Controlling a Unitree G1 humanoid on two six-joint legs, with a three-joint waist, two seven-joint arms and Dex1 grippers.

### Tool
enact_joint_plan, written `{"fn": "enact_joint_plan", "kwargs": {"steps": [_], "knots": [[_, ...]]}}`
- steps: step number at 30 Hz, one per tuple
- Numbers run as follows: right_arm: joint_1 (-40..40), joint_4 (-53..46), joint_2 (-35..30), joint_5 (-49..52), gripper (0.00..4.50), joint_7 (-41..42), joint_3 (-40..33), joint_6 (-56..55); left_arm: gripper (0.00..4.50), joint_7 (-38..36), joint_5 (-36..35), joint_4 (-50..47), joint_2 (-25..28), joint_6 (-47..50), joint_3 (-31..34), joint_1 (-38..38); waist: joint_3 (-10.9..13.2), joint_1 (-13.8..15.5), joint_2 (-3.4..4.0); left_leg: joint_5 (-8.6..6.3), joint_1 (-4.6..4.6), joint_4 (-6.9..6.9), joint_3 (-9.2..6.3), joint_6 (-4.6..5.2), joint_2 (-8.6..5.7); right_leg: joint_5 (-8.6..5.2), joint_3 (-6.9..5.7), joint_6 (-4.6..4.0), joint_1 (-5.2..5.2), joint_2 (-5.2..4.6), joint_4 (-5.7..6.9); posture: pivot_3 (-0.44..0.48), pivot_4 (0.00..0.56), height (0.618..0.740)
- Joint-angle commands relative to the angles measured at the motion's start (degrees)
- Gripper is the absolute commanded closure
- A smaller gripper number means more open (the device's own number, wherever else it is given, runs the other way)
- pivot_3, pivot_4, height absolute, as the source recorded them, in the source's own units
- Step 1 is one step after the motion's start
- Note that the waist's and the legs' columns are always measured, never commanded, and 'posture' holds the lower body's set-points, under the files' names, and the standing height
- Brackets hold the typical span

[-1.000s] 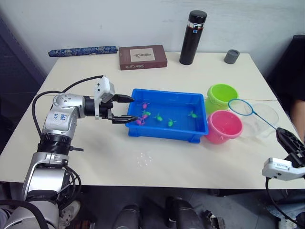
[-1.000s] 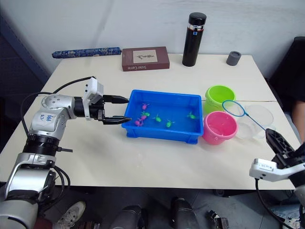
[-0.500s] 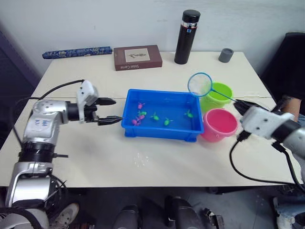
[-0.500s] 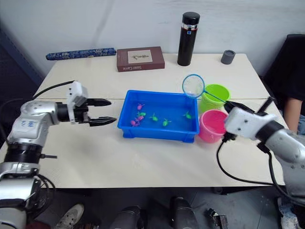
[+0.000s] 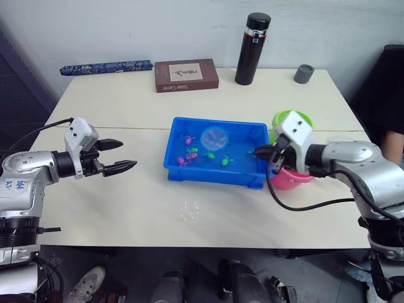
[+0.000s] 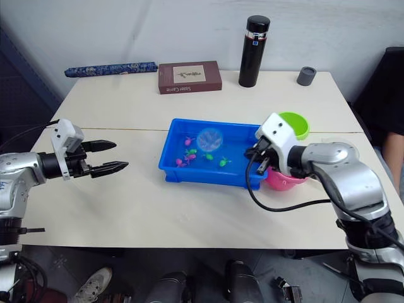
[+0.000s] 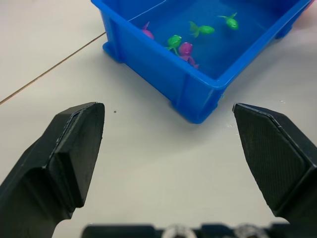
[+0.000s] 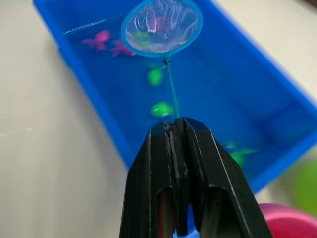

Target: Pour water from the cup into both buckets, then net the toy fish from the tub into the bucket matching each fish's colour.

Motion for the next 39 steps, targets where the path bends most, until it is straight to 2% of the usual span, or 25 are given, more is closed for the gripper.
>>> {"fn": "enact_joint_plan", "kwargs": {"steps": [1, 13, 23, 39], "knots": [[-2.50, 0.38, -0.31, 0.15, 4.50, -0.02, 1.45, 1.58, 0.04, 1.31, -1.85, -4.11, 0.69, 1.10, 2.09, 0.86, 0.00, -0.12, 0.00, 0.00, 0.01, 0.00, 0.01, 0.00, 0.00, 0.00, 0.00, 0.00, 0.00, 0.00, 0.00, 0.000, 0.150, 0.740], [-5.00, 3.26, -2.73, -1.77, 4.50, 1.91, 7.70, 1.25, 0.04, 3.69, -3.43, -7.41, 0.42, 2.38, 1.95, 2.63, 0.00, -0.14, 0.00, -0.01, 0.00, -0.03, 0.02, -0.02, 0.00, 0.00, 0.00, 0.00, -0.03, 0.01, -0.01, 0.000, 0.150, 0.740], [-7.39, 7.74, -5.31, -8.10, 4.50, 5.12, 14.09, -4.10, 0.04, 5.14, -5.03, -9.60, 0.34, 2.52, 2.71, 4.95, 0.00, -0.20, 0.00, -0.02, 0.00, -0.06, 0.02, -0.05, 0.01, -0.01, 0.00, -0.01, -0.06, 0.01, -0.04, 0.000, 0.150, 0.740], [-8.67, 10.57, -1.37, -12.47, 4.50, 5.99, 16.48, -5.56, 0.04, 5.73, -6.00, -10.63, 1.24, 2.44, 3.59, 6.04, 0.00, -0.22, 0.00, -0.03, 0.00, -0.07, 0.01, -0.06, 0.01, -0.01, 0.00, -0.02, -0.06, 0.01, -0.05, 0.000, 0.150, 0.740]]}}
